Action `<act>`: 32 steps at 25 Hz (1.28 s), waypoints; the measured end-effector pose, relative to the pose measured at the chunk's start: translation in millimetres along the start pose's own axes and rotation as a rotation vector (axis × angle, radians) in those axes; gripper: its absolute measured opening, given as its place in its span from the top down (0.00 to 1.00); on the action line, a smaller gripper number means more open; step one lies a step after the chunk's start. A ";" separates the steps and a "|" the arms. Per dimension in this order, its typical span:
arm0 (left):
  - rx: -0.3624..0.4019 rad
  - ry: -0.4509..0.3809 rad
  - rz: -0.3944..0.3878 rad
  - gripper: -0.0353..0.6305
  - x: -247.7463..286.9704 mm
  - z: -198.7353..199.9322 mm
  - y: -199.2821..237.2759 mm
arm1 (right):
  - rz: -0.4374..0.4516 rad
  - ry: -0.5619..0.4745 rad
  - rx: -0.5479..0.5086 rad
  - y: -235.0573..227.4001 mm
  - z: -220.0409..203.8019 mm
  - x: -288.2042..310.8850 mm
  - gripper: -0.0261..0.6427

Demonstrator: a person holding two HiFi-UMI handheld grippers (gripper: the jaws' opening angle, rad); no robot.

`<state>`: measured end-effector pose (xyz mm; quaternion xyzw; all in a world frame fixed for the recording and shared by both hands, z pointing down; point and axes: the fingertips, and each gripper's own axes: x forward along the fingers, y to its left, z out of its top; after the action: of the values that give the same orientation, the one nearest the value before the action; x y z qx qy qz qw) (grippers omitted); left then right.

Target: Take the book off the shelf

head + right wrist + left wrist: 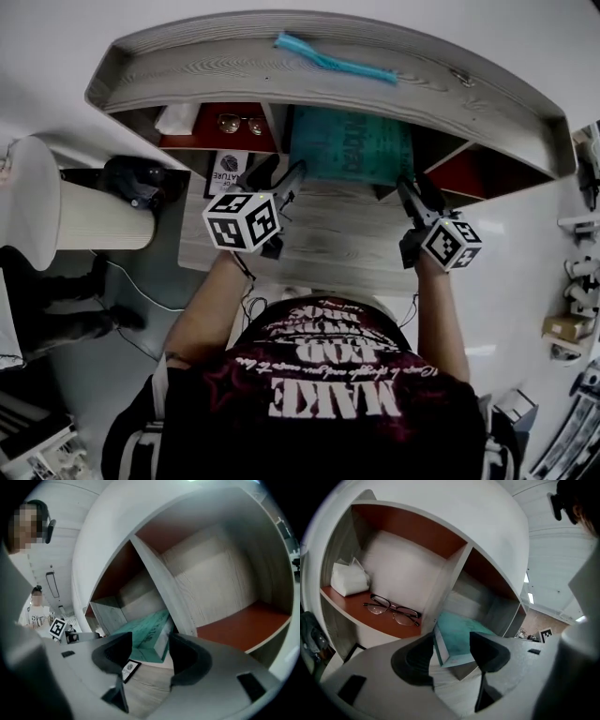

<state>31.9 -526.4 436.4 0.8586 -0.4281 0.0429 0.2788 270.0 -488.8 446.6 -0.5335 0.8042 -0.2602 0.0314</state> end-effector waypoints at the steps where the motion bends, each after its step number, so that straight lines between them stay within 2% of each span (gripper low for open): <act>1: -0.003 0.019 0.004 0.59 4.9 -2.8 1.6 | 0.001 0.006 0.025 -1.8 -3.0 4.5 0.59; 3: -0.012 0.055 -0.011 0.59 12.7 -9.7 0.0 | 0.014 0.005 0.074 -0.9 -6.4 11.0 0.57; 5: -0.004 0.085 -0.033 0.59 19.0 -16.6 -5.8 | 0.030 -0.003 0.098 4.4 -6.6 13.5 0.65; 8: 0.040 0.103 -0.032 0.59 19.2 -20.8 -10.1 | 0.015 -0.001 0.077 9.7 -10.2 8.9 0.65; 14: 0.053 0.095 -0.054 0.59 -18.8 -35.7 -20.8 | 0.043 0.023 0.053 38.6 -31.0 -29.1 0.66; 23: 0.147 0.121 -0.094 0.59 -86.9 -98.9 -30.0 | 0.014 0.046 0.018 73.7 -96.4 -87.5 0.69; 32: 0.126 0.222 -0.111 0.59 -95.7 -190.3 -4.8 | -0.037 0.119 0.064 62.6 -183.6 -105.8 0.70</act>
<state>6.7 -357.9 564.4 0.8868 -0.3429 0.1488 0.2718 202.4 -307.1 552.6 -0.5307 0.7858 -0.3176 -0.0043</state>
